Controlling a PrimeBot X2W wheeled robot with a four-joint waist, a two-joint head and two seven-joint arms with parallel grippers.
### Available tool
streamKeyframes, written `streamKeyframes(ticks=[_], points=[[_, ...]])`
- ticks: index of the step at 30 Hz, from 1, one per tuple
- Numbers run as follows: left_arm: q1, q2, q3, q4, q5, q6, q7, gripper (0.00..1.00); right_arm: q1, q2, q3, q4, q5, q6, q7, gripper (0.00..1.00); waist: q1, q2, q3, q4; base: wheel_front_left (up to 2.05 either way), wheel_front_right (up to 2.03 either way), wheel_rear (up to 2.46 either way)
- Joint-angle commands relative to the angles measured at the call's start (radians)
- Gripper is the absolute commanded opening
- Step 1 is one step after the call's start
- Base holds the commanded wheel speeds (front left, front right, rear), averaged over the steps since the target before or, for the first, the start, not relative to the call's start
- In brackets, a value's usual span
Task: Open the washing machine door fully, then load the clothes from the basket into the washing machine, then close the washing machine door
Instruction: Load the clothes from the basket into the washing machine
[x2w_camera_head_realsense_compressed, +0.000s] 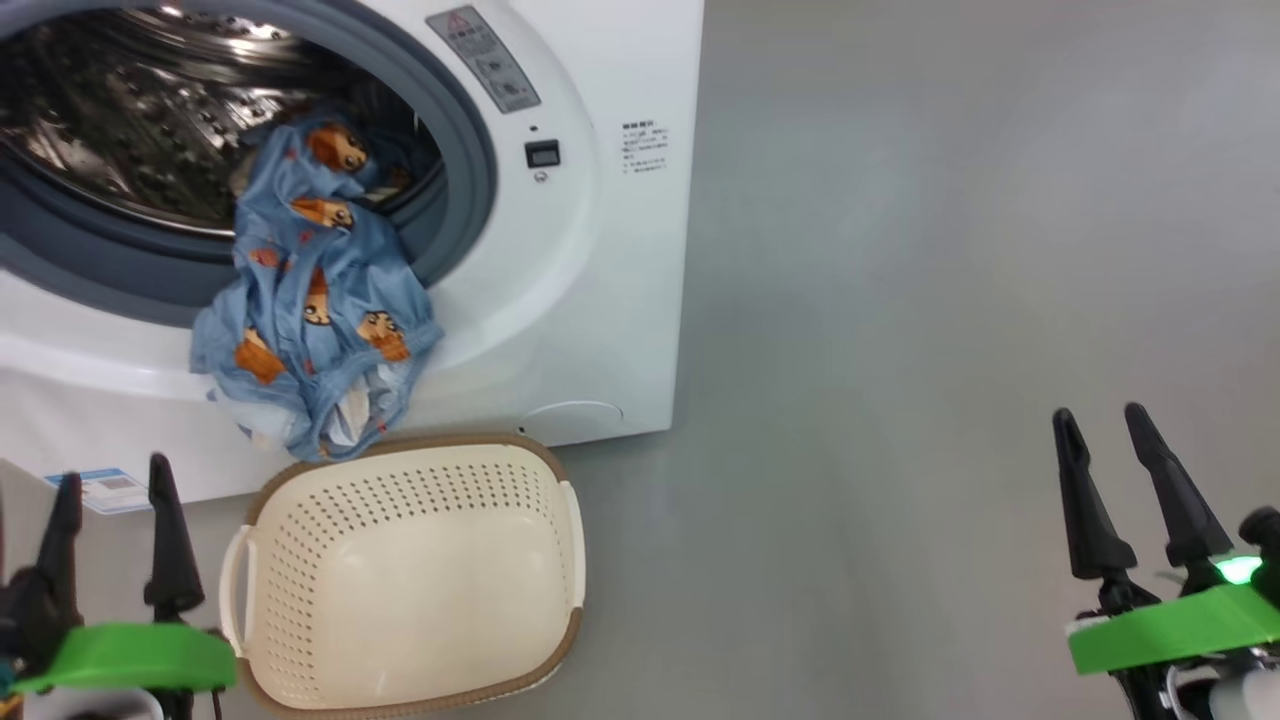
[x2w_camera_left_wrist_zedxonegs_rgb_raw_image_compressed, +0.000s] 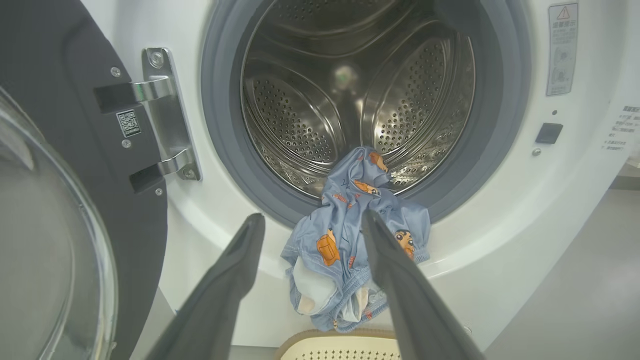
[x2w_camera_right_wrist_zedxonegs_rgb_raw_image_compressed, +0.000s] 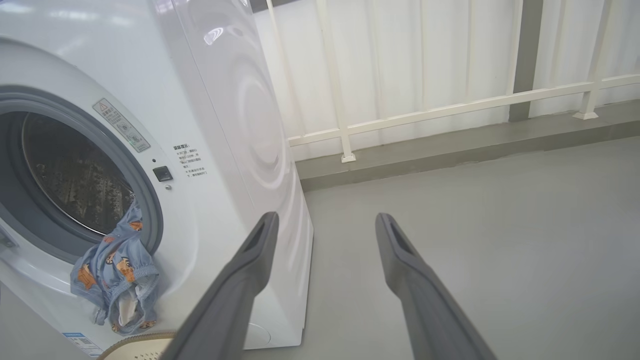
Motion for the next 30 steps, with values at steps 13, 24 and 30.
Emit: streamKeyframes(ticks=[13, 24, 30], points=[[0.175, -0.007, 0.017, -0.144, -0.013, 0.000, -0.006, 1.00, 0.112, -0.029, -0.028, -0.033, 0.003, 0.006, -0.008, 1.00, 0.0000, 0.0000, -0.099, 0.044, 0.00, 0.00, 0.00], [0.210, -0.018, 0.021, -0.184, -0.013, 0.000, -0.006, 1.00, 0.117, -0.020, -0.034, -0.044, 0.000, 0.006, -0.008, 1.00, 0.0000, 0.0000, -0.090, 0.046, 0.00, 0.00, 0.00], [0.203, -0.021, 0.018, -0.180, -0.014, 0.000, -0.006, 1.00, 0.110, -0.019, -0.034, -0.046, -0.001, 0.006, -0.008, 1.00, 0.0000, 0.0000, -0.078, 0.048, 0.00, 0.00, 0.00]])
